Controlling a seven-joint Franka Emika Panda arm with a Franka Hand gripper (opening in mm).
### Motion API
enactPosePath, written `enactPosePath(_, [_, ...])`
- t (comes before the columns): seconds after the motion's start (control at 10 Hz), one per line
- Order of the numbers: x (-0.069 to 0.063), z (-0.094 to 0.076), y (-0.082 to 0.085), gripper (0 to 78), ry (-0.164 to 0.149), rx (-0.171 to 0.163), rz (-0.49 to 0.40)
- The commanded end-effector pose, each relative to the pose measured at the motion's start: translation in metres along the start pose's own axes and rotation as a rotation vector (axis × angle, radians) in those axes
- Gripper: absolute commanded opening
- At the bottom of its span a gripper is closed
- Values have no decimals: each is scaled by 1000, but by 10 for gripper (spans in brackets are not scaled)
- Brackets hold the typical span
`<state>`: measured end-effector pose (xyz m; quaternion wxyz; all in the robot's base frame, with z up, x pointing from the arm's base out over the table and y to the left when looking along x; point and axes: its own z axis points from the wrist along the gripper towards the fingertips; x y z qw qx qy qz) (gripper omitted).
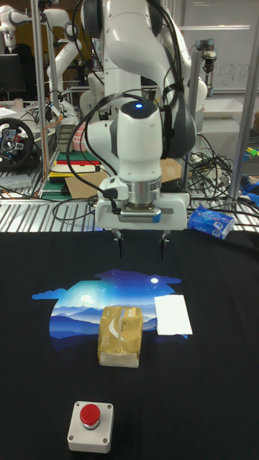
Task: Pull out a napkin
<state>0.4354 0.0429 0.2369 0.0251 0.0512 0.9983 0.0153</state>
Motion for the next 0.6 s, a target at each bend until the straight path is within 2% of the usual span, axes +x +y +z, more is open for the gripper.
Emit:
enactPosePath(0.1, [2, -4, 3, 775, -2, 3, 10])
enactPosePath(0.6, [3, -5, 6, 775, 1, 2, 18])
